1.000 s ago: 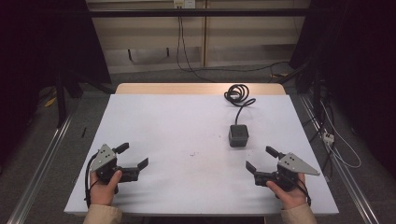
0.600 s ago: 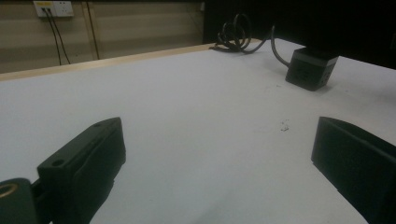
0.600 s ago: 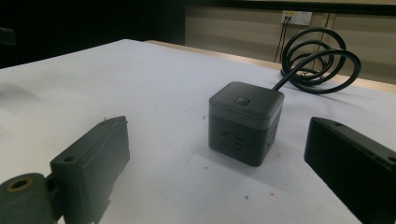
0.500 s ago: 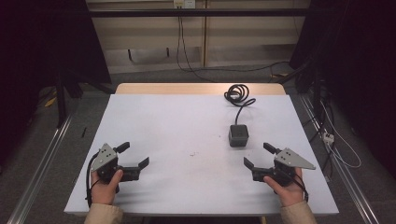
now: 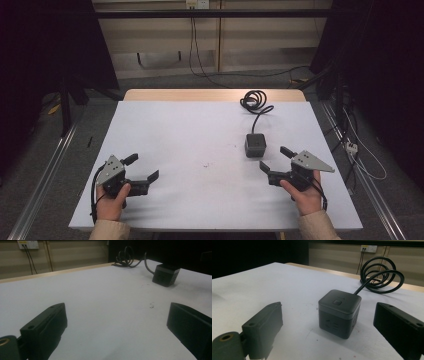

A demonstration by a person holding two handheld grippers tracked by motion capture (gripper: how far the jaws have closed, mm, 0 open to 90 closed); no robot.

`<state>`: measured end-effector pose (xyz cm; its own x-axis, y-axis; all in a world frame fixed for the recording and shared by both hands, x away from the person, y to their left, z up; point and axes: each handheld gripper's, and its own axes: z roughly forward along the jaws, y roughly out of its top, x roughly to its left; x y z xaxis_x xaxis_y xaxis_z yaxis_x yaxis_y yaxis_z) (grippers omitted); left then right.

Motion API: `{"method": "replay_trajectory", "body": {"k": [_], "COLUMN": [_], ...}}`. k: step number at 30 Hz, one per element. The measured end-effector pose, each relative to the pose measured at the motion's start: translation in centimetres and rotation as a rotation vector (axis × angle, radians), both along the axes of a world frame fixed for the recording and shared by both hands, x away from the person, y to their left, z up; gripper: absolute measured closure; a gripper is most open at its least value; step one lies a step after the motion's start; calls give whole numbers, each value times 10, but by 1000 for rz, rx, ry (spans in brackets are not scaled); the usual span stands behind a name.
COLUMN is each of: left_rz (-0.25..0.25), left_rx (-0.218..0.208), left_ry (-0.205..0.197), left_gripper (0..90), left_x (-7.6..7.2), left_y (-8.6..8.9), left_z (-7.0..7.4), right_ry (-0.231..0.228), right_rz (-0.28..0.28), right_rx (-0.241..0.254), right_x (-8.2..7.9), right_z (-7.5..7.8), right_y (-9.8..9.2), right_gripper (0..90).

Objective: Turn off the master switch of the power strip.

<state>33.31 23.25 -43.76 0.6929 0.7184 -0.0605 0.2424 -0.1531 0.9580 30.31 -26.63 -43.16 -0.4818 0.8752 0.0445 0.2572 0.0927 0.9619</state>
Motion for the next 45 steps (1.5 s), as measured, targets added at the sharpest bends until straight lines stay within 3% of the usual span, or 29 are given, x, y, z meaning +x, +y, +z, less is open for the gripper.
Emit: {"method": "replay_trajectory", "body": {"k": [13,45], "left_rz": [-12,-6], "left_rx": [3,-16], "left_ry": [-8,-3], "left_gripper": [27,27], "left_x": [1,3], "left_y": [-3,-2], "left_z": [-1,-2], "right_ry": [48,84], "right_rz": [-11,-32], "right_rx": [10,9], "right_x": [14,28], "right_z": [2,10], "right_y": [1,1], "right_gripper": [186,193]}}
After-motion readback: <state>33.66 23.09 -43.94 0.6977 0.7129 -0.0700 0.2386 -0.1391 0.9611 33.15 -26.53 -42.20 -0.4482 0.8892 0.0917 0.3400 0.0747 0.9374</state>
